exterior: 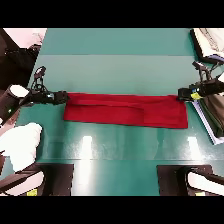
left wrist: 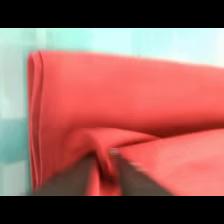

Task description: Fold the shirts.

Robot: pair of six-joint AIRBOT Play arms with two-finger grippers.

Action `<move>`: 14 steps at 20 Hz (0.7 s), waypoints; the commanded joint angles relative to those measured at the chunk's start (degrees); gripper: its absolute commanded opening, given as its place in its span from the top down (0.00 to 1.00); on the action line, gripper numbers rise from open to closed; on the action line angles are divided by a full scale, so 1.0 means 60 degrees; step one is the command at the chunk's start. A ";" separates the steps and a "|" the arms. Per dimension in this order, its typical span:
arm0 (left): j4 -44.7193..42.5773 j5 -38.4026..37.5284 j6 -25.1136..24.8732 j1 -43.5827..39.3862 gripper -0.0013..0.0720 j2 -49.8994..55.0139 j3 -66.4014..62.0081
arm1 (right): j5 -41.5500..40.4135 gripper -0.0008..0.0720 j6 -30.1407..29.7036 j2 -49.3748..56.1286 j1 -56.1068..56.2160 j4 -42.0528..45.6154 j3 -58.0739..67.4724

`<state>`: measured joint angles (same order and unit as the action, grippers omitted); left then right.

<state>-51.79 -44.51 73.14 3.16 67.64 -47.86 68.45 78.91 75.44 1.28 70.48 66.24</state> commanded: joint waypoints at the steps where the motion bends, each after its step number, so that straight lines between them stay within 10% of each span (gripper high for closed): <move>1: 0.0546 0.0364 0.0091 -0.0004 0.21 0.0124 -0.0160 | -0.1137 0.49 0.0022 0.0637 -0.0084 -0.1435 0.0488; 3: 0.0568 0.0044 0.0091 -0.0004 0.21 0.0124 -0.0390 | -0.1297 0.18 0.0015 0.0648 -0.0237 -0.1810 0.0667; 6: 0.0667 -0.1093 0.0087 -0.0004 0.29 0.0124 -0.0831 | -0.0058 0.17 -0.0681 0.0528 -0.0794 -0.1770 0.0743; 8: 0.0783 -0.1690 0.0051 -0.0004 0.83 0.0124 -0.0849 | 0.0780 0.17 -0.1151 0.0259 -0.1417 -0.1745 0.0353; 9: 0.0783 -0.1891 0.0026 -0.0004 0.94 0.0124 -0.0849 | 0.0998 0.17 -0.1384 0.0055 -0.1778 -0.1749 0.0011; 14: 0.1016 -0.2361 0.0033 -0.0004 0.95 0.0124 -0.0841 | 0.1195 0.11 -0.2426 -0.0379 -0.3683 -0.1912 -0.1759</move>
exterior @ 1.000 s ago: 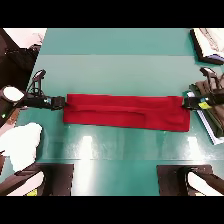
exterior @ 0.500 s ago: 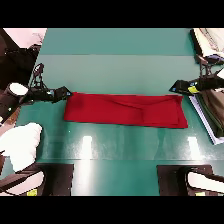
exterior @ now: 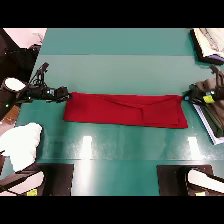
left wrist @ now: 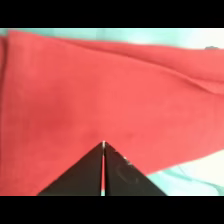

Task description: Fold the shirts.

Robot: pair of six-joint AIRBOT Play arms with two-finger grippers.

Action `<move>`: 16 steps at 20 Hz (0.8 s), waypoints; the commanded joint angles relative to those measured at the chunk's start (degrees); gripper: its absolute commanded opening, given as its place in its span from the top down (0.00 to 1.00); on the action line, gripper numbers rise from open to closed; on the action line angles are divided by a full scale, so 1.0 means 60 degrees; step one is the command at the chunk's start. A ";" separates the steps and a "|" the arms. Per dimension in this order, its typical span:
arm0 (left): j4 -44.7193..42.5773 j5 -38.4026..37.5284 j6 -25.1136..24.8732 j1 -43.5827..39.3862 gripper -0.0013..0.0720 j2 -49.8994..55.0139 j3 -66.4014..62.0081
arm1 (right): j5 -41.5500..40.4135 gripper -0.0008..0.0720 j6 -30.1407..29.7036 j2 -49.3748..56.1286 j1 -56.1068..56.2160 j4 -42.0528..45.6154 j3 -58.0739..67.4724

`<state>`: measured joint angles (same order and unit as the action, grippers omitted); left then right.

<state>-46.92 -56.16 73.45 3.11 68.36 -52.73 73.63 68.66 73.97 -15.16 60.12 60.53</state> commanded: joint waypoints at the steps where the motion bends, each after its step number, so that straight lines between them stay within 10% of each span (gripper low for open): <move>1: 0.0284 -0.0481 -0.0022 0.0000 0.95 0.0004 -0.0029 | 0.0426 0.09 -0.1024 0.0076 -0.1166 -0.0397 -0.0965; 14: 0.0372 -0.0525 0.0423 -0.1963 0.95 0.0007 -0.0029 | 0.1264 0.10 -0.2568 0.3461 -0.0375 -0.1111 0.0368; 16: 0.0361 -0.0452 0.0550 -0.2178 0.95 0.0007 -0.0033 | 0.1228 0.31 -0.2572 0.3552 -0.0157 -0.1104 0.0368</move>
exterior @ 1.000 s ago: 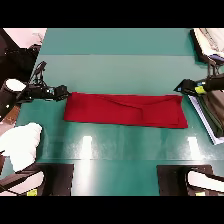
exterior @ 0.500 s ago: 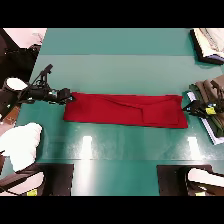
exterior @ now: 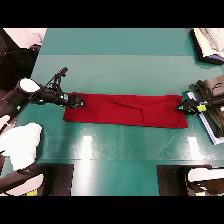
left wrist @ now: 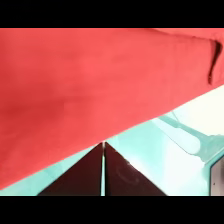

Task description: Fold the shirts.

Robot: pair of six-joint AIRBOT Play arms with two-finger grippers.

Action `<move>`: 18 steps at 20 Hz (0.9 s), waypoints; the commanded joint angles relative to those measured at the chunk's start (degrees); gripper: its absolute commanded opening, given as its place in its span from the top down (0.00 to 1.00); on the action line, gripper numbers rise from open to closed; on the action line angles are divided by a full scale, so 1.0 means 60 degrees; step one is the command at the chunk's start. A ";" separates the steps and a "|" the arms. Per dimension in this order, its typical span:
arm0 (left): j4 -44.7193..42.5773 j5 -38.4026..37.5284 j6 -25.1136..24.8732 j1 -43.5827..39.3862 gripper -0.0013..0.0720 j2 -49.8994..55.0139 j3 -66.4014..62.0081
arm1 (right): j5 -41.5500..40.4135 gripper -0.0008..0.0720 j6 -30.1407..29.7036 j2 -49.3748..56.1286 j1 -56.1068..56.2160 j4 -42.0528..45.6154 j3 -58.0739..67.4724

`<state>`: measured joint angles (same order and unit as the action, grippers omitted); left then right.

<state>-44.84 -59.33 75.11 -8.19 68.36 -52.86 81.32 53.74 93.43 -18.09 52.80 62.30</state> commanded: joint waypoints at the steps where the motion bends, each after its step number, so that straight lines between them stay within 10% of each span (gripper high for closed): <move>1: 0.0015 0.0171 0.0321 -0.0433 0.95 0.0007 -0.0011 | -0.0091 0.40 -0.0084 0.0302 0.0393 0.0113 0.0073; 4: 0.0022 0.1020 0.0543 -0.1005 0.95 0.0025 -0.0033 | 0.0058 0.94 -0.0084 0.0266 0.0368 0.0113 0.0073; 18: 0.0011 0.0379 0.0780 -0.4131 0.95 0.6459 -0.6266 | 0.1311 0.97 0.2244 -0.3096 0.2073 0.0095 0.2135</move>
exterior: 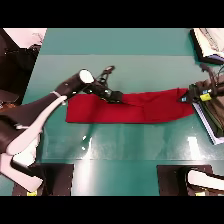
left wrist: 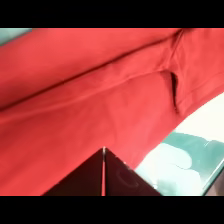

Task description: Fold the shirts.

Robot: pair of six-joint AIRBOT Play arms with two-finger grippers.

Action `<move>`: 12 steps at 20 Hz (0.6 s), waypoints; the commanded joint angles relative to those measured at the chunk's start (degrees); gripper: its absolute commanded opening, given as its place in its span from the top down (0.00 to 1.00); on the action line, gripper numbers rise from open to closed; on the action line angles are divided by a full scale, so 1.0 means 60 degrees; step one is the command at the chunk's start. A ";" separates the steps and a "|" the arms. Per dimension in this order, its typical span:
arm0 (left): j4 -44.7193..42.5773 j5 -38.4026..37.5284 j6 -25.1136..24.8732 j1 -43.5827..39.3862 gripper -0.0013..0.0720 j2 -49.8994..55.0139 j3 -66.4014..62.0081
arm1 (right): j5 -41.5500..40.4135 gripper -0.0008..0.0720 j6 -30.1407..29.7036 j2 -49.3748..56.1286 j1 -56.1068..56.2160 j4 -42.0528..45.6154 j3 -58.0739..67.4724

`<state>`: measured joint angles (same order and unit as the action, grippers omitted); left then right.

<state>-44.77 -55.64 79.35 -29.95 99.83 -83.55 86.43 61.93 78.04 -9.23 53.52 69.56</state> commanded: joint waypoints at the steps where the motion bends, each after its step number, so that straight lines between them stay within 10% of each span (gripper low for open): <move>1: 0.0004 -0.0226 0.0149 -0.0594 0.95 0.1435 -0.1308 | 0.0576 0.97 0.1202 -0.0543 0.0892 -0.0033 0.1381; 12: -0.0109 0.0459 0.0386 -0.0627 0.95 0.1825 -0.1384 | 0.1359 0.97 0.2291 0.0568 0.3883 -0.0474 0.5286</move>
<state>-45.19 -53.84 81.43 -33.80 110.48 -91.66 93.12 74.26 79.22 10.00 51.05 95.77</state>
